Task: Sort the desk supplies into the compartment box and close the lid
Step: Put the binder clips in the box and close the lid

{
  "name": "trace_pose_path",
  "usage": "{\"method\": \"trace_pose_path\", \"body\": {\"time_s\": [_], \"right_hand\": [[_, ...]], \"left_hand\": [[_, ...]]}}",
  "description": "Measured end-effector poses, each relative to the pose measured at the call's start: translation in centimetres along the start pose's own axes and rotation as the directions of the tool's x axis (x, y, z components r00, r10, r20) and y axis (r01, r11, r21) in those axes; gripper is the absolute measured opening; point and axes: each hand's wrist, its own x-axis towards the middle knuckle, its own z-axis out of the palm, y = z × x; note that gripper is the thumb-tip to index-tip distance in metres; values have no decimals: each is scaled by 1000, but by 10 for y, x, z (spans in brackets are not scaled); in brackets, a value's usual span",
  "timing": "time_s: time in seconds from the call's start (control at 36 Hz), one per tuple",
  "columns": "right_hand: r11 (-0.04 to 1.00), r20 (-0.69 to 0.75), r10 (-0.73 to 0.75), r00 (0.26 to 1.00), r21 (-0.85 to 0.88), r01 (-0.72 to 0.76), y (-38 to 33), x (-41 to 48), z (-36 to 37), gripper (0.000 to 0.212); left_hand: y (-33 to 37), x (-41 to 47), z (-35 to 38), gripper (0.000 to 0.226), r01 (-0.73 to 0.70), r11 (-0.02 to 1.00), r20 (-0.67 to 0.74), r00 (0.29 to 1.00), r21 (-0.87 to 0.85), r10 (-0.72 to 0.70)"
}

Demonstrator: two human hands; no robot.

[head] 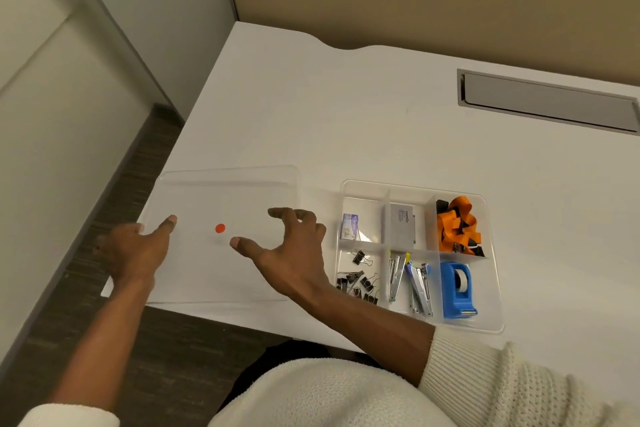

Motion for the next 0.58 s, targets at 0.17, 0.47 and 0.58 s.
{"method": "trace_pose_path", "body": {"time_s": [0.17, 0.47, 0.58], "right_hand": [[993, -166, -115, 979, -55, 107, 3, -10, -48, 79], [986, -470, -57, 881, -163, -24, 81, -33, -153, 72], [982, -521, 0, 854, -162, -99, 111, -47, -178, 76]], "left_hand": [[23, -40, 16, 78, -120, 992, 70, 990, -30, 122], [54, -159, 81, 87, -422, 906, 324, 853, -34, 410], [55, -196, 102, 91, -488, 872, 415, 786, -36, 458]]}}
